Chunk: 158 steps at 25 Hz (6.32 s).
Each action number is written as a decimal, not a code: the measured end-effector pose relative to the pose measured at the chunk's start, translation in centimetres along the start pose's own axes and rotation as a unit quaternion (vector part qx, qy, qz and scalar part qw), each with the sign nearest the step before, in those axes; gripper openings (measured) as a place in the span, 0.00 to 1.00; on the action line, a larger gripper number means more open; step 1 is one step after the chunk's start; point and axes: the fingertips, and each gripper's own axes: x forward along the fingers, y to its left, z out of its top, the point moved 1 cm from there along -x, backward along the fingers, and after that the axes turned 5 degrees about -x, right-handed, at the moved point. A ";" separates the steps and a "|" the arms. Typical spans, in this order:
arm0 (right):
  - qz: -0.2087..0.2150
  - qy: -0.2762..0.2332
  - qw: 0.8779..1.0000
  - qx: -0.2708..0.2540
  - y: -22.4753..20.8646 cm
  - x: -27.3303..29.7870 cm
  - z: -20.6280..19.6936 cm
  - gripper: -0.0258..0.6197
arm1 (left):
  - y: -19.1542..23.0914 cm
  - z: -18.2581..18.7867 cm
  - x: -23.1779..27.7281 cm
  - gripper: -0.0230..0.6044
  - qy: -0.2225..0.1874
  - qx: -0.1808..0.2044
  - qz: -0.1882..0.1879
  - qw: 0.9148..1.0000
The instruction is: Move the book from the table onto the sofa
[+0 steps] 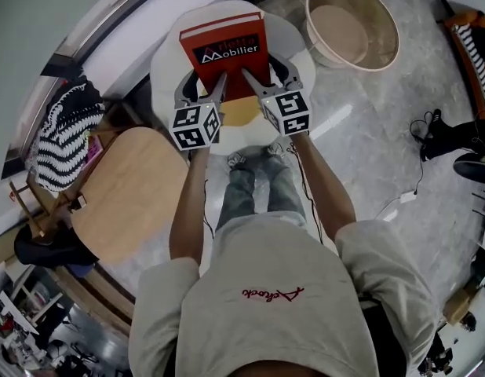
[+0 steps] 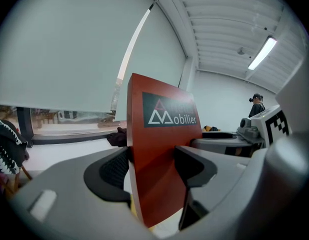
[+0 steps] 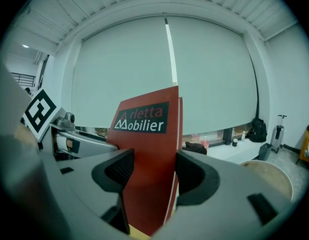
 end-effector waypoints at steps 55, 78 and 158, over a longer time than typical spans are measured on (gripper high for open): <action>0.097 0.239 0.960 0.106 6.8 4.6 -40.4 0.45 | 8.0 -40.1 6.1 0.50 0.197 -0.161 0.062 0.965; 0.110 0.280 0.946 0.123 6.0 12.8 -51.6 0.45 | 14.7 -49.3 13.5 0.50 0.222 -0.179 0.079 0.955; 0.073 0.161 0.981 0.082 1.7 8.6 -30.3 0.05 | 9.5 -28.2 8.3 0.05 0.114 -0.093 0.078 0.986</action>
